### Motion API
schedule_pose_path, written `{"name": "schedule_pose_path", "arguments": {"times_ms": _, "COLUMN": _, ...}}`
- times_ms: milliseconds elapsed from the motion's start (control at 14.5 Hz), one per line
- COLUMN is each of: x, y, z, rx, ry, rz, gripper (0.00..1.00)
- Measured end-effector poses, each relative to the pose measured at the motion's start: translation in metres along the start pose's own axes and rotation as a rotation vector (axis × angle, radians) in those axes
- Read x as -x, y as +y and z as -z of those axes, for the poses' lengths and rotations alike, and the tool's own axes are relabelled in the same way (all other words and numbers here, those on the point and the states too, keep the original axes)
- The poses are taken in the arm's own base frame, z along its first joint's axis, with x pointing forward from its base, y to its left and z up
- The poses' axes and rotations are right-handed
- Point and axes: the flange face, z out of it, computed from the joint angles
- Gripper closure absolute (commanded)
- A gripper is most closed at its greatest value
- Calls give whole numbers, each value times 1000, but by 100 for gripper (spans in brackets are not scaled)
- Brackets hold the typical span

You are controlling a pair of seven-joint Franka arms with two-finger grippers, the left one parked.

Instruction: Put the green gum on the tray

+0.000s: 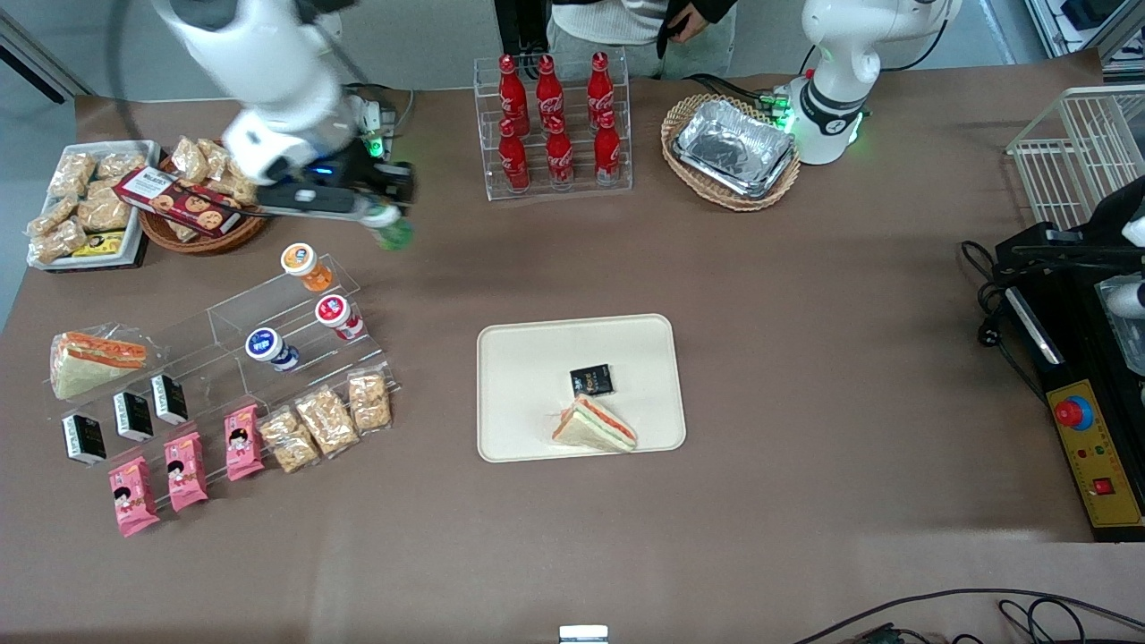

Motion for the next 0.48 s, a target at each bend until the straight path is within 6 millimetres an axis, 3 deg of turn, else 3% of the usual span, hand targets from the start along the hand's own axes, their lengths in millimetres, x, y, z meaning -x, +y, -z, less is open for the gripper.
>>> {"name": "schedule_pose_path", "arguments": {"times_ms": 207, "x": 2, "y": -57, "z": -63, "rx": -31, "ry": -17, "rz": -12, "gripper": 85}}
{"name": "schedule_pose_path", "arguments": {"times_ms": 483, "x": 4, "y": -108, "z": -166, "rx": -80, "ry": -41, "rz": -22, "gripper": 85}}
